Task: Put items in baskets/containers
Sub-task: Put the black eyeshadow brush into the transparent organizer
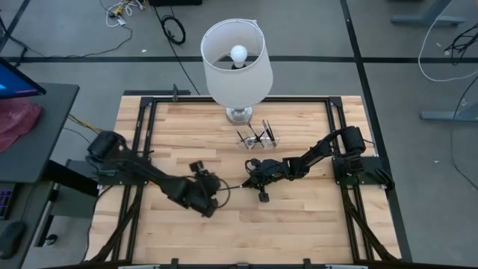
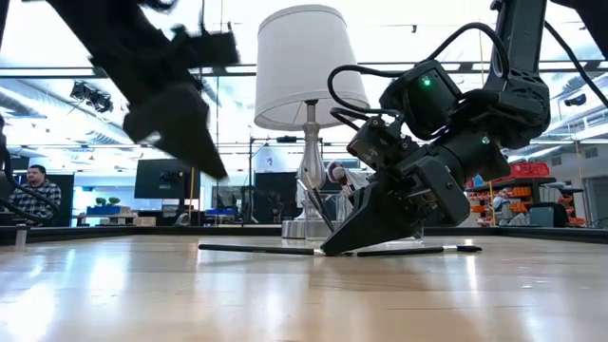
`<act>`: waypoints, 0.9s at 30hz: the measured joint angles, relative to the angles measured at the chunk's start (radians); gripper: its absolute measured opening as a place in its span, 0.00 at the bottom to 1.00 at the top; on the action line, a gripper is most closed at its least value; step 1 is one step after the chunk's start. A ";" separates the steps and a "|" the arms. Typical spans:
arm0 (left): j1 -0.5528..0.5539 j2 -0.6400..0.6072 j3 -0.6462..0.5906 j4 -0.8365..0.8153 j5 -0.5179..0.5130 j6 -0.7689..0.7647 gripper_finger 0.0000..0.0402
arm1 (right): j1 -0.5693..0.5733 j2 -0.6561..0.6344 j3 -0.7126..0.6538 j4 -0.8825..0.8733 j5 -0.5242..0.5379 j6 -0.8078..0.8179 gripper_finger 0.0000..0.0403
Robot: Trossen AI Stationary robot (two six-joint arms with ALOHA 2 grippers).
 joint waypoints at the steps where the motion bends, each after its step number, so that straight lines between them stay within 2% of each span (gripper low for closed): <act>1: -0.015 -0.020 0.000 -0.047 -0.051 -0.029 0.40 | 0.000 0.000 0.000 0.000 0.000 0.000 0.01; 4: -0.066 -0.093 -0.044 -0.083 -0.170 -0.119 0.40 | 0.000 0.000 0.000 0.000 0.000 0.000 0.01; 7: -0.099 -0.168 -0.184 0.059 -0.166 -0.170 0.38 | 0.000 0.000 0.000 0.006 0.000 0.000 0.01; 10: -0.102 -0.215 -0.402 0.463 -0.059 -0.117 0.34 | 0.000 0.002 0.000 0.030 -0.016 -0.013 0.01; 15: -0.049 -0.197 -0.715 1.400 0.181 0.157 0.29 | -0.004 0.003 0.000 0.064 -0.037 -0.035 0.01; 17: -0.026 -0.185 -0.787 1.617 0.216 0.189 0.27 | -0.011 0.003 0.000 0.064 -0.042 -0.035 0.01; 19: -0.005 -0.171 -0.818 1.698 0.223 0.192 0.26 | -0.018 0.003 0.000 0.064 -0.044 -0.035 0.01; 22: 0.031 -0.132 -0.814 1.655 0.275 0.184 0.25 | -0.029 0.003 0.000 0.079 -0.052 -0.049 0.01; 27: 0.080 0.007 -0.685 1.614 0.363 0.206 0.29 | -0.037 0.003 0.000 0.085 -0.052 -0.050 0.01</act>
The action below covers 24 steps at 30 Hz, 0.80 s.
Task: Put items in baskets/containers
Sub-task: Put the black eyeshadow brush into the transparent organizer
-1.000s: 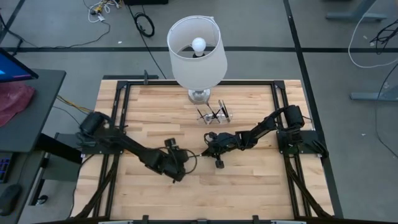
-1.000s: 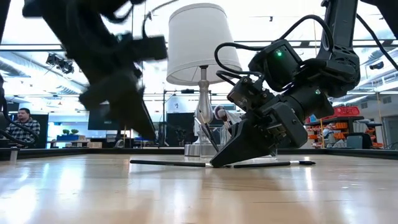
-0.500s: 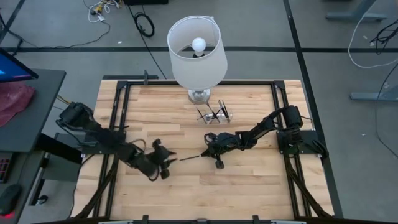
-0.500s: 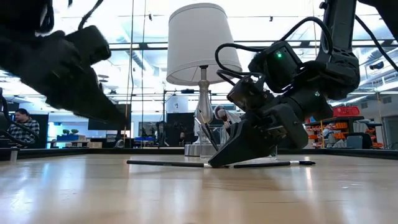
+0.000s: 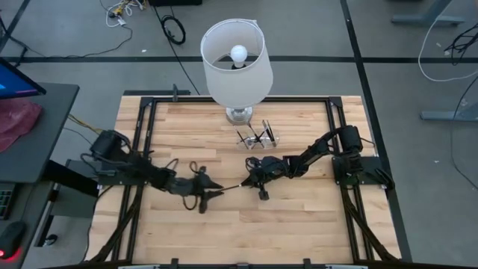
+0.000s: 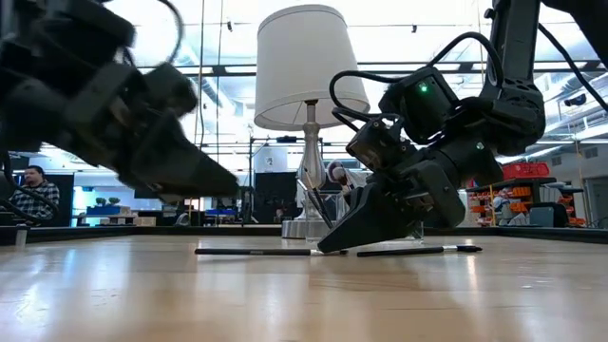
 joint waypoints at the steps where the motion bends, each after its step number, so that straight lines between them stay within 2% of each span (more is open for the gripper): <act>1: 0.007 0.025 0.024 -0.018 0.011 0.008 0.30 | -0.002 0.000 0.000 0.000 0.000 0.000 0.01; 6: 0.041 0.121 0.145 -0.180 0.056 0.010 0.40 | -0.002 -0.002 0.001 -0.013 -0.001 0.000 0.01; 8: 0.047 0.139 0.168 -0.226 0.022 0.004 0.43 | -0.002 -0.002 0.002 -0.014 -0.001 0.000 0.01; 13: 0.047 0.187 0.180 -0.219 -0.046 -0.022 0.48 | -0.002 -0.004 0.003 -0.029 -0.001 0.008 0.01; 18: 0.029 0.237 0.174 -0.192 -0.120 -0.075 0.46 | -0.002 -0.004 0.003 -0.039 -0.001 0.024 0.01; 24: -0.009 0.290 0.177 -0.167 -0.207 -0.097 0.37 | -0.002 -0.005 0.003 -0.040 -0.002 0.027 0.01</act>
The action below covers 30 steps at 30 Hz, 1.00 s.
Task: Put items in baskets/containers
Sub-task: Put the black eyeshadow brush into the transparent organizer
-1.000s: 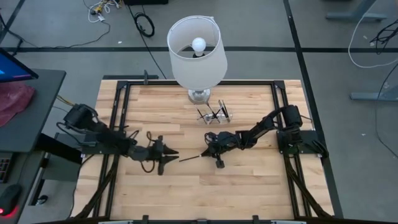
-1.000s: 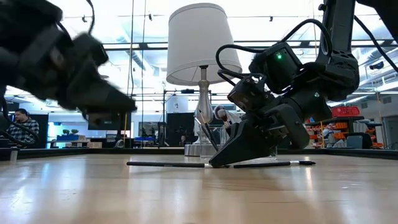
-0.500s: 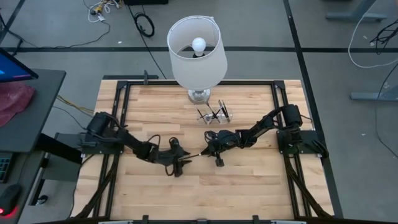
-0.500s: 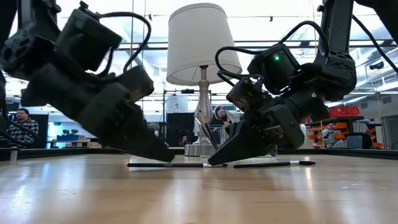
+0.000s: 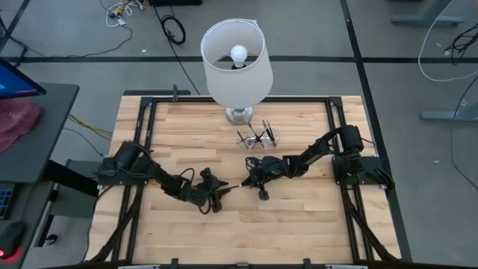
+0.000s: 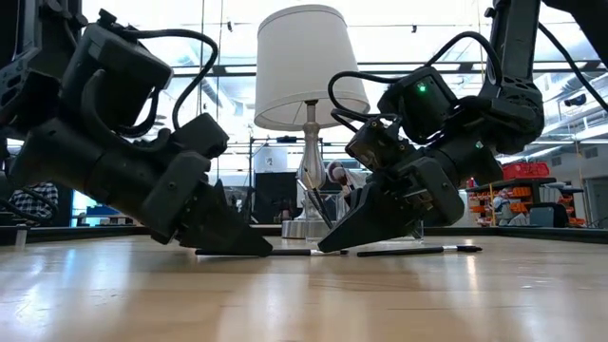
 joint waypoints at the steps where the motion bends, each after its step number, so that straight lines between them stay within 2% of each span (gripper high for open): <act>1: -0.002 0.001 0.000 -0.005 -0.006 0.000 0.34 | 0.000 0.000 0.000 0.001 0.000 0.000 0.01; 8: 0.001 0.001 -0.002 -0.011 0.012 0.026 0.05 | -0.002 0.001 -0.002 0.025 0.017 -0.008 0.01; 9: 0.001 0.001 -0.004 -0.008 0.015 0.023 0.04 | -0.003 0.002 -0.002 0.036 0.018 -0.007 0.01; 15: -0.002 0.003 -0.006 0.008 0.014 0.018 0.05 | 0.001 -0.022 -0.004 0.097 0.021 0.002 0.03; 22: -0.030 0.007 -0.007 0.076 -0.046 0.066 0.03 | 0.002 -0.186 -0.002 -0.004 0.091 0.006 0.10; 26: -0.054 -0.001 -0.011 0.110 -0.126 0.114 0.03 | 0.011 -0.275 -0.002 -0.107 0.088 0.074 0.16; 30: -0.069 -0.059 -0.010 0.166 -0.220 0.174 0.03 | 0.028 -0.303 -0.002 -0.115 0.088 0.186 0.22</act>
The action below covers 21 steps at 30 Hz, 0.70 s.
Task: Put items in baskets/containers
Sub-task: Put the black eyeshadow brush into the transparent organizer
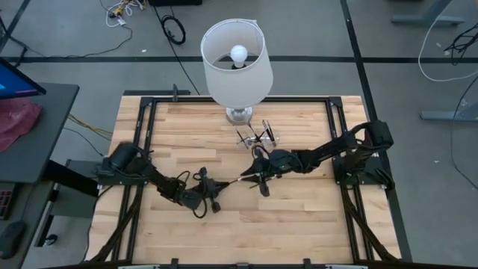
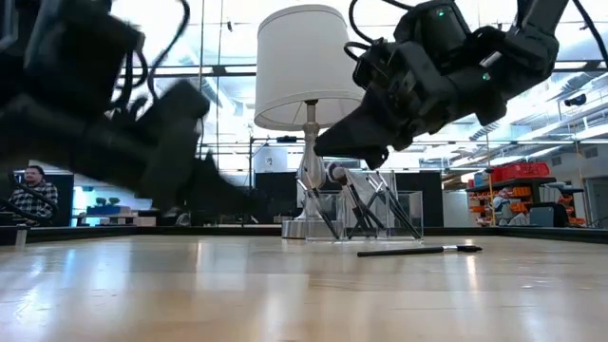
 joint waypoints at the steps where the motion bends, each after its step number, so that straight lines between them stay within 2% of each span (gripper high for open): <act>1: -0.003 -0.021 0.001 0.010 -0.020 0.024 0.03 | 0.004 0.000 0.000 -0.004 -0.013 0.017 0.23; 5: -0.012 -0.103 0.000 0.071 -0.086 0.147 0.04 | 0.016 0.019 0.000 -0.026 -0.014 0.055 0.28; 9: -0.003 -0.157 0.001 0.076 -0.152 0.204 0.03 | 0.023 0.045 0.000 0.065 0.004 0.050 0.31; 17: 0.030 -0.163 0.001 0.132 -0.078 0.246 0.04 | 0.024 0.094 0.000 0.344 0.023 0.061 0.33; 21: 0.030 -0.163 0.001 0.188 -0.086 0.287 0.03 | 0.025 0.098 0.000 0.371 0.022 0.080 0.33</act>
